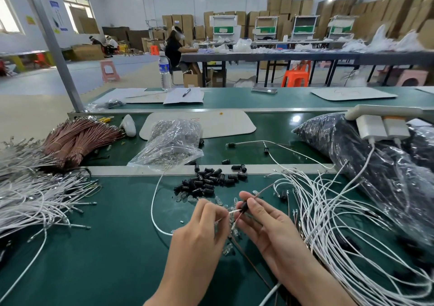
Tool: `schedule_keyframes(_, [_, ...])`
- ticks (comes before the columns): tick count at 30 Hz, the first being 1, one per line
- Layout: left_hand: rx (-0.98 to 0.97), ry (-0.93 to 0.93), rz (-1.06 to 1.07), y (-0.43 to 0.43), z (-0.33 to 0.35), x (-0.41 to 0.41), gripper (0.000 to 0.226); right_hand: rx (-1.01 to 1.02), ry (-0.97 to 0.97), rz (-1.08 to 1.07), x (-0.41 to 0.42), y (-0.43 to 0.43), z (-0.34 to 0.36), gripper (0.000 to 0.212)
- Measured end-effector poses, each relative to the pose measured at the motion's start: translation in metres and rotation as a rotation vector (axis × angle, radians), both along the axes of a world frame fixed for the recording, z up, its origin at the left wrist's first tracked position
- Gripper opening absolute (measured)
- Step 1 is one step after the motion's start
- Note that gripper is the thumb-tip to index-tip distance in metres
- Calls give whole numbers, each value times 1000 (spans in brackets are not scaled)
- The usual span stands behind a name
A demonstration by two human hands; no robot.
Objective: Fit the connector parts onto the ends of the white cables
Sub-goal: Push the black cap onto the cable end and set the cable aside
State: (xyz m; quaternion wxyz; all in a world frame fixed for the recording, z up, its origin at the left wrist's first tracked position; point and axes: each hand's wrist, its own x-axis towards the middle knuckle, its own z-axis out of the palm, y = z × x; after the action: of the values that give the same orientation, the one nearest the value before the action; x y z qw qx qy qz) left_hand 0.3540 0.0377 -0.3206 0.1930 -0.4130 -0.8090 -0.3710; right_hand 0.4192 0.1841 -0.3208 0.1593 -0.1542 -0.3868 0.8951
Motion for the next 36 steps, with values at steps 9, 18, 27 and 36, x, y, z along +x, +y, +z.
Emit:
schedule_keyframes(9, [100,-468,-118,-5,-5,-15,7,229,3,-80,-1,-4,-3,27])
schedule_keyframes(18, [181,-650,-127,0,-1,-9,15,103,22,-34,-1,-2,-3,25])
schedule_keyframes(27, [228,-646,-98,2,1,-7,16,91,22,-26,-3,-5,-5,27])
schedule_keyframes(36, [229,-645,-139,3,0,-13,13,98,37,-12,-2,-3,-6,35])
